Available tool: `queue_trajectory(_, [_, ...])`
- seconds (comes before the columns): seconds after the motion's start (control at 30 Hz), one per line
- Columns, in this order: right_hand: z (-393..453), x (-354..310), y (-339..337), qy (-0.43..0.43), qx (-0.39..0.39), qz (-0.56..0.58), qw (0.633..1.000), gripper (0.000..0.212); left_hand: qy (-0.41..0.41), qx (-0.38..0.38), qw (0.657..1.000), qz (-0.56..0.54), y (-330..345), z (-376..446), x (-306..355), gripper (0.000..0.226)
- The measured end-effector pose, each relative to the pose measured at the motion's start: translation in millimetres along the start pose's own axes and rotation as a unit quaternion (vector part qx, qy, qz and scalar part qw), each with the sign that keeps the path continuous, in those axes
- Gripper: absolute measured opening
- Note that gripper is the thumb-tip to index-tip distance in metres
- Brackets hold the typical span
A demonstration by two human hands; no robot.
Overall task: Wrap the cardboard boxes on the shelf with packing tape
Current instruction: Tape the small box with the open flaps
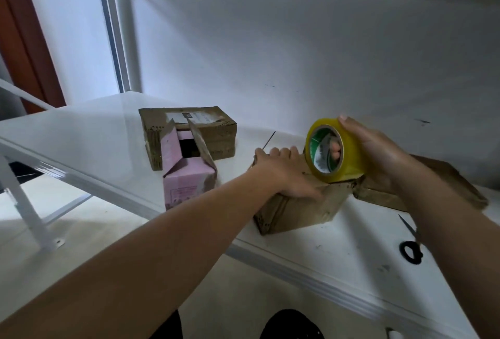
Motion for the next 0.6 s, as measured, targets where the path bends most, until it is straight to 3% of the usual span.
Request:
queue_trajectory(0.17, [-3.9, -10.9, -1.9, 0.080, -0.073, -0.043, 0.993, 0.042, -0.017, -0.003, 1.000, 0.015, 2.2, 4.4, 0.1, 0.114])
queue_trajectory(0.3, [-22.4, -14.4, -6.7, 0.143, -0.147, -0.155, 0.966, 0.048, -0.045, -0.027, 0.999, 0.005, 2.2, 8.7, -6.6, 0.120])
queue_trajectory(0.43, [-35.9, 12.3, -11.8, 0.168, -0.128, -0.222, 0.952, 0.065, -0.050, -0.035, 0.998, 0.005, 1.6, 10.6, -7.1, 0.115])
queue_trajectory(0.6, [-48.5, 45.8, -16.5, 0.181, -0.104, -0.197, 0.958, 0.072, -0.037, -0.053, 0.998, -0.008, -0.9, 8.9, -7.6, 0.114])
Point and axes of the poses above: each hand's wrist, its own z-axis towards the middle knuckle, its own y-axis out of the palm, x = y × z, the point moved 8 cm from there along z, towards the middle knuckle, and after that the axes turned 2 degrees about -z, right-handed, at the moved point
